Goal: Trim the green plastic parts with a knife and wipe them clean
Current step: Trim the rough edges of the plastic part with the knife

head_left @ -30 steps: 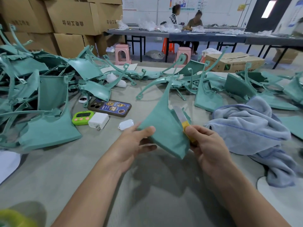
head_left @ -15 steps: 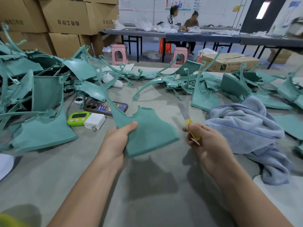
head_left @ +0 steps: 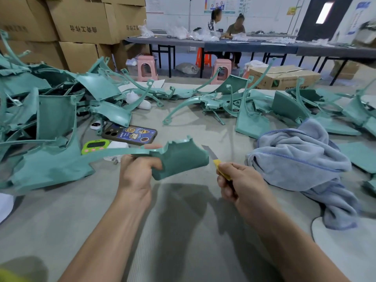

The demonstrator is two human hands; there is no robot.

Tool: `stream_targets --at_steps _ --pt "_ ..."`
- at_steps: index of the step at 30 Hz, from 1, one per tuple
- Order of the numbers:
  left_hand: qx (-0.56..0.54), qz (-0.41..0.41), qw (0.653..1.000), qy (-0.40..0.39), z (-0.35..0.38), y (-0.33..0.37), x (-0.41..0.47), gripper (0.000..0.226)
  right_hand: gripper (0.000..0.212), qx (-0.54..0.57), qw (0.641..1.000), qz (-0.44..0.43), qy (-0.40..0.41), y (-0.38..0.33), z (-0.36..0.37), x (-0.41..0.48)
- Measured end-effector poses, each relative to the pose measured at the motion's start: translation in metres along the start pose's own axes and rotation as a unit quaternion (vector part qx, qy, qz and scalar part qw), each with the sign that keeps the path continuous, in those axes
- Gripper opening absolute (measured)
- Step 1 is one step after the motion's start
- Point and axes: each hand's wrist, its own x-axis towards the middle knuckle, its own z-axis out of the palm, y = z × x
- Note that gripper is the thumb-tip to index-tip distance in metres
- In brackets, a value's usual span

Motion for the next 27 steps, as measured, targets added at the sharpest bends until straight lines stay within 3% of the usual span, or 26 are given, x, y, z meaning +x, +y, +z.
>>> stream_targets --at_steps 5,6,8,10,11,14,16,23,27 --pt "0.066 0.025 0.996 0.05 -0.0034 -0.003 0.0016 0.035 0.03 -0.152 0.988 -0.019 -0.013 0.0044 0.002 -0.0016" --pt "0.078 0.029 0.995 0.049 -0.0031 -0.0036 0.0004 0.035 0.031 -0.234 0.971 -0.036 0.01 0.0049 0.0022 -0.0016" --pt "0.091 0.038 0.994 0.039 -0.0015 -0.0054 -0.0023 0.047 0.028 -0.417 0.904 -0.078 0.062 0.006 0.0009 -0.001" --pt "0.094 0.052 0.994 0.026 -0.0002 -0.0041 -0.0047 0.053 0.025 -0.508 0.849 -0.109 0.097 0.0072 0.0005 -0.0027" --pt "0.098 0.06 0.993 0.022 0.0008 -0.003 -0.0052 0.054 0.025 -0.506 0.847 -0.12 0.11 0.0076 0.0007 -0.0034" --pt "0.104 0.068 0.992 0.021 0.0021 -0.0027 -0.0044 0.056 0.029 -0.334 0.932 -0.112 0.087 0.0076 0.0005 -0.0028" --pt "0.09 0.066 0.993 0.032 0.0028 -0.0036 -0.0043 0.055 0.031 -0.293 0.951 -0.085 0.052 0.0061 0.0007 -0.0033" --pt "0.072 0.053 0.995 0.054 0.0035 -0.0067 -0.0028 0.049 0.03 -0.497 0.86 -0.098 0.065 0.0024 0.0024 0.001" --pt "0.071 0.047 0.994 0.068 0.0046 -0.0066 -0.0018 0.046 0.032 -0.45 0.876 -0.141 0.102 0.0045 0.0013 -0.0038"
